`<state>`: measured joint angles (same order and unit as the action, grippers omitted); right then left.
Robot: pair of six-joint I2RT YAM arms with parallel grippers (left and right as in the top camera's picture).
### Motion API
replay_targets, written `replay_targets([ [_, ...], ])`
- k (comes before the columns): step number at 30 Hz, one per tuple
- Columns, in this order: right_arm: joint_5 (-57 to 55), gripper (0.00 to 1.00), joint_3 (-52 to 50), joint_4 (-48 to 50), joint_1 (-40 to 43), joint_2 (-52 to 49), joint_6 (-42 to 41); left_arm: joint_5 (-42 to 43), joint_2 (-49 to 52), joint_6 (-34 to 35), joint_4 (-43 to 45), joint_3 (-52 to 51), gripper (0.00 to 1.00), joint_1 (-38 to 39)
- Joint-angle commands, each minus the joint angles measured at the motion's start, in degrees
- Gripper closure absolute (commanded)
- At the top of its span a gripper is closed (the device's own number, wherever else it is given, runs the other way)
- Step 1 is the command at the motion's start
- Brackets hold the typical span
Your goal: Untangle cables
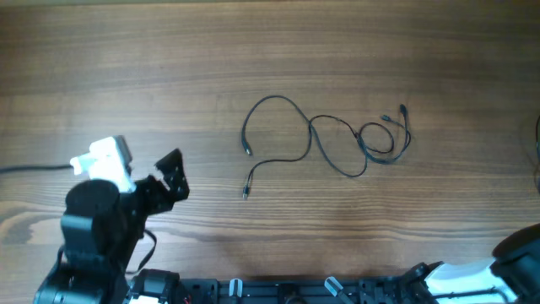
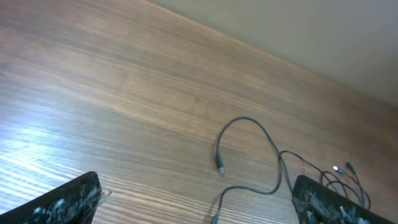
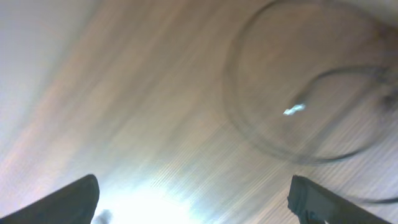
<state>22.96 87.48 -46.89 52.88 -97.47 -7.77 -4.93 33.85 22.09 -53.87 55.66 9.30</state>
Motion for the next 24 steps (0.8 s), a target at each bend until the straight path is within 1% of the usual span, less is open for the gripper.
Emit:
replay_targets([
  [1,9.9,0.0,0.2,-8.7,-5.4,3.4,-2.8,-2.7,-0.9,-1.1,-1.4,-0.1,0.0,-0.2],
  [6,9.6,0.0,0.2,-20.1,-14.0,6.0,-2.7,-2.7,-0.8,-1.1,-1.5,-0.1,0.0,-0.2],
  [9,9.5,0.0,0.1,-23.9,-19.6,6.9,-2.8,-2.7,-0.8,-1.1,-1.5,-0.2,0.0,-0.2],
  [15,9.5,0.0,0.1,-26.8,-29.9,8.6,-1.1,-2.6,-0.8,-1.1,-1.5,-0.2,0.0,-0.2],
  [21,9.3,0.01,-0.1,-28.2,-37.7,10.1,0.2,-2.6,-0.8,-1.1,-1.5,-0.2,0.0,-0.2],
  [24,9.3,0.0,-2.4,-27.3,-41.0,11.8,0.3,-2.6,-0.8,-1.1,-1.5,-0.2,0.0,-0.2],
])
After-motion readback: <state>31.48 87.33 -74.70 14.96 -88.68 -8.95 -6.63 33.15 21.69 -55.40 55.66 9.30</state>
